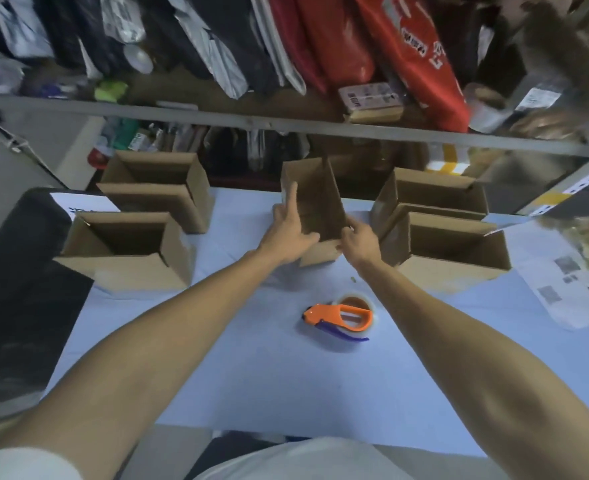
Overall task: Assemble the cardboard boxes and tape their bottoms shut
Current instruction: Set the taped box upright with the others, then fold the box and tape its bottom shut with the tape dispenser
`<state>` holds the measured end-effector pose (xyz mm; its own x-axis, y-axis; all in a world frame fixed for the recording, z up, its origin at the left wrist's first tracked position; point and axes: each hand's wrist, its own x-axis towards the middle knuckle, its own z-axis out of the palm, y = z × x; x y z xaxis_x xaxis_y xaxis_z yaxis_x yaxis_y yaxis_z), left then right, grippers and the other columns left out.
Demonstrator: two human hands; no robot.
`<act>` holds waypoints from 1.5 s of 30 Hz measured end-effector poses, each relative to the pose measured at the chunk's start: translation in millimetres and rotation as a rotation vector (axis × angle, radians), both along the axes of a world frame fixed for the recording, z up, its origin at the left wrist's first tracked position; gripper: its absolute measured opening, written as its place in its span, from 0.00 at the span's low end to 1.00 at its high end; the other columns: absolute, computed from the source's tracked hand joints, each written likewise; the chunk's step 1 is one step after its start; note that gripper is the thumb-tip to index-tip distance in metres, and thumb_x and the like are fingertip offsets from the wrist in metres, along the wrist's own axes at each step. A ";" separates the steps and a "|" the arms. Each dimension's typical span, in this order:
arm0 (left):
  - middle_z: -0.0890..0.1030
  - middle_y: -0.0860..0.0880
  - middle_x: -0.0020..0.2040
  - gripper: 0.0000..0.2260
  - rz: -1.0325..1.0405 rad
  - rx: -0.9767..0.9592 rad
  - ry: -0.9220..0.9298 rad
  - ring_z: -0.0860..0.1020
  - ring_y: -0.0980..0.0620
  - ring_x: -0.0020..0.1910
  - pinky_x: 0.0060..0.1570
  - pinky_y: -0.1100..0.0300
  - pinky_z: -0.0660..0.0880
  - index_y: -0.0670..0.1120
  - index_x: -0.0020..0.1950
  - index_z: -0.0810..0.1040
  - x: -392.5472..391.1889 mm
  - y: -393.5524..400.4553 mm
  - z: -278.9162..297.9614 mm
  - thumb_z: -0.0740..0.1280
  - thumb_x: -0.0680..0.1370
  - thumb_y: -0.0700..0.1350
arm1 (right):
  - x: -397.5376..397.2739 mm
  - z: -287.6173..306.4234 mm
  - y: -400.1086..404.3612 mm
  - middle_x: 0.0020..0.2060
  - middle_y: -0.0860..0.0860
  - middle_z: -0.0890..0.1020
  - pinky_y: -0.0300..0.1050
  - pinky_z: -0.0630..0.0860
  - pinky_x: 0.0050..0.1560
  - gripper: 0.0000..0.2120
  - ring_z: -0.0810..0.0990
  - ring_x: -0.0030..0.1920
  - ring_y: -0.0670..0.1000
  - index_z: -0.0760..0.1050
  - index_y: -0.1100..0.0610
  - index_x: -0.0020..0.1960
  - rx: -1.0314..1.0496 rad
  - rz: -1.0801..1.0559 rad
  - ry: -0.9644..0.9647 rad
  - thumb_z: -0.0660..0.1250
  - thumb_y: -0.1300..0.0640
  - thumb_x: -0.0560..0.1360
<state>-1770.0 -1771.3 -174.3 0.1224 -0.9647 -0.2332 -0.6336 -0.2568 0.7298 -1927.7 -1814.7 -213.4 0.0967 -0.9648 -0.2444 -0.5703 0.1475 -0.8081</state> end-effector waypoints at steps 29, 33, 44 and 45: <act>0.34 0.46 0.77 0.50 -0.104 0.366 -0.222 0.54 0.36 0.75 0.71 0.43 0.62 0.59 0.78 0.45 119.1 229.0 -63.9 0.74 0.67 0.62 | 54.5 -48.7 251.1 0.55 0.51 0.80 0.33 0.74 0.39 0.21 0.80 0.48 0.49 0.71 0.57 0.66 0.187 -0.018 -0.034 0.70 0.64 0.74; 0.34 0.44 0.77 0.51 -0.119 0.351 -0.223 0.55 0.35 0.74 0.70 0.43 0.64 0.59 0.78 0.44 105.5 218.8 -62.1 0.74 0.66 0.62 | 41.6 -47.4 235.1 0.55 0.53 0.82 0.37 0.76 0.43 0.16 0.81 0.48 0.50 0.76 0.60 0.62 0.166 -0.023 -0.018 0.69 0.64 0.74; 0.37 0.47 0.76 0.46 -0.044 0.288 -0.252 0.53 0.38 0.74 0.67 0.44 0.66 0.57 0.75 0.55 73.9 182.6 -73.1 0.75 0.64 0.63 | -25.3 -67.5 162.7 0.63 0.57 0.73 0.52 0.77 0.53 0.24 0.72 0.62 0.59 0.69 0.53 0.68 -0.057 0.197 0.749 0.69 0.59 0.74; 0.38 0.47 0.76 0.43 -0.038 0.231 -0.310 0.49 0.39 0.75 0.69 0.44 0.64 0.55 0.74 0.59 71.4 178.9 -72.9 0.74 0.65 0.63 | -27.4 -70.1 156.9 0.63 0.57 0.73 0.53 0.77 0.53 0.24 0.72 0.61 0.59 0.68 0.51 0.68 -0.078 0.230 0.789 0.69 0.60 0.73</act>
<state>-1698.5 -1592.4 -247.2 0.1859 -0.8962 -0.4028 -0.8273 -0.3639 0.4280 -1955.1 -1657.8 -283.5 0.1214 -0.9589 -0.2564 -0.9837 -0.0818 -0.1600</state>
